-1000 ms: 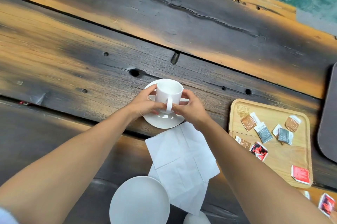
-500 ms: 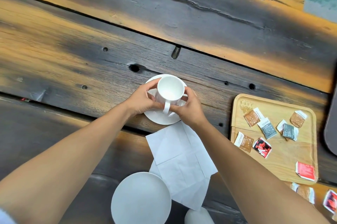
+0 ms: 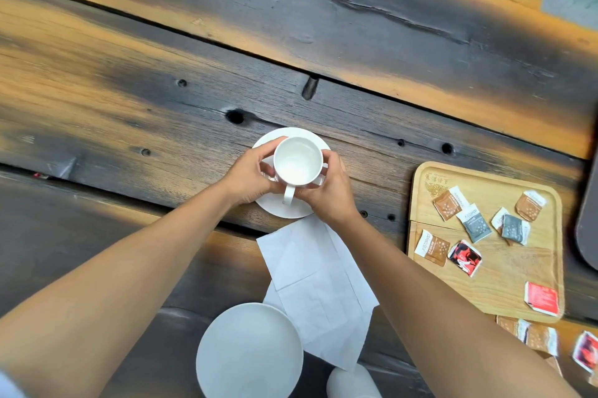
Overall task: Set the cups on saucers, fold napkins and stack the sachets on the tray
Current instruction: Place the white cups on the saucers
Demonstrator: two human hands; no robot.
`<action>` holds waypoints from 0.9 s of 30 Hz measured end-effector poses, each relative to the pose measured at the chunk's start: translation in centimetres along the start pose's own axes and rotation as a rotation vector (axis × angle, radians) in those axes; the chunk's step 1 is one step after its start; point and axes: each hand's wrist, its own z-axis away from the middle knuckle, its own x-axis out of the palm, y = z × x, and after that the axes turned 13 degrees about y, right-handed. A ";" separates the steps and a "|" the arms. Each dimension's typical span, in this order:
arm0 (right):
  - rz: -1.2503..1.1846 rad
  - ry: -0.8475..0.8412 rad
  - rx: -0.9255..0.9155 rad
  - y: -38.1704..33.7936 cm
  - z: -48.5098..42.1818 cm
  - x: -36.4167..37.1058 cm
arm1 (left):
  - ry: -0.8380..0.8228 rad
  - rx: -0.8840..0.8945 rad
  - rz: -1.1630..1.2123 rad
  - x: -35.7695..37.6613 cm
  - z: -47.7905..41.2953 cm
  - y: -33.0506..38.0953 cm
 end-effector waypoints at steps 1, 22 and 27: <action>0.001 0.000 0.000 0.0 0.0 0.0 | 0.003 0.006 -0.006 0.0 0.0 0.0; 0.211 -0.021 -0.023 -0.7 2.3 -2.7 | 0.188 -0.124 -0.081 -0.6 2.6 -0.7; 0.254 0.037 -0.050 -1.7 6.3 -6.5 | 0.346 -0.139 -0.192 -0.2 6.6 0.0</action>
